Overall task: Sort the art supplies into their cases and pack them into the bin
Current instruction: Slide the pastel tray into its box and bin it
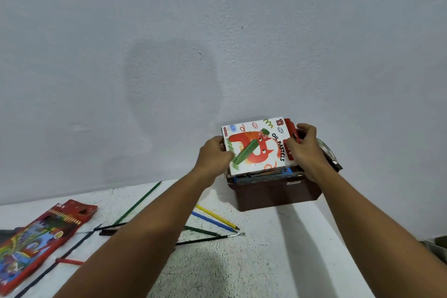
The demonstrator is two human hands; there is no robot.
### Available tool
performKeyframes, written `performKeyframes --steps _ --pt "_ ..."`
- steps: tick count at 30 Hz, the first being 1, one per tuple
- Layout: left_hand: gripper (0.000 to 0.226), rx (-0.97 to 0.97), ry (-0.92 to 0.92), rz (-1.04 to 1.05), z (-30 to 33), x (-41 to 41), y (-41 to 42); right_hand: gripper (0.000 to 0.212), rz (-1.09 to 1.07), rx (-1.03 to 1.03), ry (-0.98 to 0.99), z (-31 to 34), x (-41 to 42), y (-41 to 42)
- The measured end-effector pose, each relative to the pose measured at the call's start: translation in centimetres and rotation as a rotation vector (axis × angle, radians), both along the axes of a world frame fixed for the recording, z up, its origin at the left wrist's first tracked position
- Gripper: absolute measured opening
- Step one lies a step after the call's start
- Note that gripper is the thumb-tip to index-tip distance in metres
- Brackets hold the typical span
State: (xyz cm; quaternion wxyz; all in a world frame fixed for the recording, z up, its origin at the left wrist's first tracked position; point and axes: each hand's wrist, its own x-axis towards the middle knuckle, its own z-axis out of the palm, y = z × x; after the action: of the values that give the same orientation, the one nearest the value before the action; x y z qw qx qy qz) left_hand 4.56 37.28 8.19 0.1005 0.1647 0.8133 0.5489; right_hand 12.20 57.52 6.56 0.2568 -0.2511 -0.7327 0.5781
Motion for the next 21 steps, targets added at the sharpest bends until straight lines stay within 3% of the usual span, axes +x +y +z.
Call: performKeyframes --steps 4,8,11,16,21 --pt "0.041 -0.165 0.066 -0.082 -1.3 0.3 2.4 0.039 -0.015 0.339 -0.326 -2.9 -0.5 1.7" --pt "0.054 -0.246 0.098 -0.149 -2.7 0.3 3.8 0.035 -0.05 0.497 -0.492 -3.6 -1.4 2.4" --pt "0.064 -0.442 0.121 -0.186 -3.4 0.0 4.8 0.046 0.0 0.576 -0.652 -4.2 -2.0 2.1" --pt "0.041 -0.702 0.208 -0.299 -3.5 0.1 5.7 0.058 0.071 0.641 -0.771 -4.2 -2.3 1.8" --pt "0.036 -0.836 0.24 -0.341 -4.5 0.0 6.6 0.07 0.099 0.642 -0.843 -4.3 -2.7 1.8"
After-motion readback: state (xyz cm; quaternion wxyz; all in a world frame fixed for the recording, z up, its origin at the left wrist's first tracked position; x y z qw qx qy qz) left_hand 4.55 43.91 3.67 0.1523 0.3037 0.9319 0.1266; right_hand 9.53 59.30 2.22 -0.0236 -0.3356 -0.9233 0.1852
